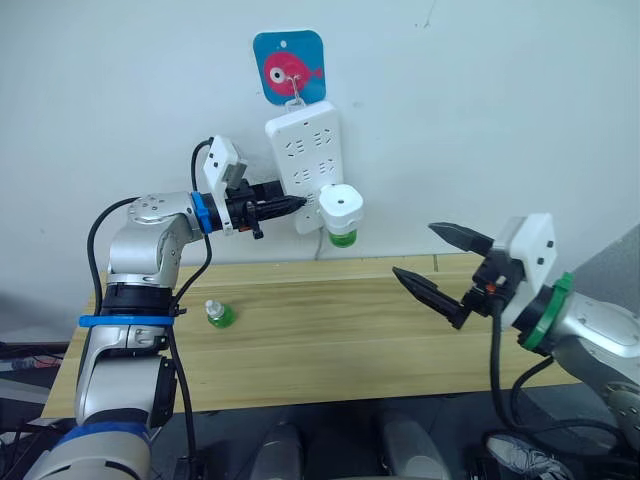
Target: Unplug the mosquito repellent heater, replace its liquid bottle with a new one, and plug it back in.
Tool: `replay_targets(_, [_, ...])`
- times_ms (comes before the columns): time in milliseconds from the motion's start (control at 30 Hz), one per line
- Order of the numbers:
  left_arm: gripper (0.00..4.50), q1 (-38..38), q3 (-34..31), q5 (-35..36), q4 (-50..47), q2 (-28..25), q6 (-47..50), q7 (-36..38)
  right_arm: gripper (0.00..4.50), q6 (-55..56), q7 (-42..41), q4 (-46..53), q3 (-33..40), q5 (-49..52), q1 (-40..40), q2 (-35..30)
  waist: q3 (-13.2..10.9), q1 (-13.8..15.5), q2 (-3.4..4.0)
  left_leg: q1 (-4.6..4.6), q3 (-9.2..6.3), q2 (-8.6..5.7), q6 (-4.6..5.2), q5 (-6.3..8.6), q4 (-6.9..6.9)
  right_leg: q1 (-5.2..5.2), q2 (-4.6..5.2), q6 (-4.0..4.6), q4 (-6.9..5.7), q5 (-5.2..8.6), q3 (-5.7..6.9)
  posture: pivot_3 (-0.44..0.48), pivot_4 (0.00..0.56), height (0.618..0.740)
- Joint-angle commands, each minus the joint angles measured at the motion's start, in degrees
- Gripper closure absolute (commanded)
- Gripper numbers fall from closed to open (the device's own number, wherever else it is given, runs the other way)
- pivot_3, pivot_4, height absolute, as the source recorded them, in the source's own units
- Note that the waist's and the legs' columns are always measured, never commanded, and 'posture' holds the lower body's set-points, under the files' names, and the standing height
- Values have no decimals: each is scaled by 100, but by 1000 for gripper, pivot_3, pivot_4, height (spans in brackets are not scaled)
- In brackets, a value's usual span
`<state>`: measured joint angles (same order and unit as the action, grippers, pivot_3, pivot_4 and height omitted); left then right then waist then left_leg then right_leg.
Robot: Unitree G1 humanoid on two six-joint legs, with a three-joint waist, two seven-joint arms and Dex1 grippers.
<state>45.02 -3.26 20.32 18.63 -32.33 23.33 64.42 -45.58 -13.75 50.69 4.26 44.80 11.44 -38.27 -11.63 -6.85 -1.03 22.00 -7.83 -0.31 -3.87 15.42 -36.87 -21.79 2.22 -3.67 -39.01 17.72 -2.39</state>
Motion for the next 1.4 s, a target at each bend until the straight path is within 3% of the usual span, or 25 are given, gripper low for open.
replay_targets(33, [3223,-12,-9,99,-350,12,-83,-6,0,-452,928,160,-660,-759,533,282,0,-15,1,0,0,1,0,0,0,-2,0,0,-1,0,0,-239,192,734])
replay_targets(267, [3223,-90,7,81,-459,70,-113,-123,0,-1147,2046,-253,-1647,-1408,1337,1839,0,-47,1,21,-4,0,-3,-2,-1,-25,1,2,-6,-1,0,-233,191,734])
replay_targets(433, [3223,-114,11,71,-491,104,-129,-147,0,-1197,2112,-593,-1968,-1805,1657,2443,0,-70,1,51,-8,-6,-19,-11,-10,-46,6,1,-8,-5,3,-234,190,734])
replay_targets(1400, [3223,-139,-15,69,-518,118,-206,-163,0,-295,1230,-2437,-2201,-3220,2454,3444,1,-125,2,55,-13,-10,-26,-15,-10,-51,9,3,-13,-10,5,-212,175,734])
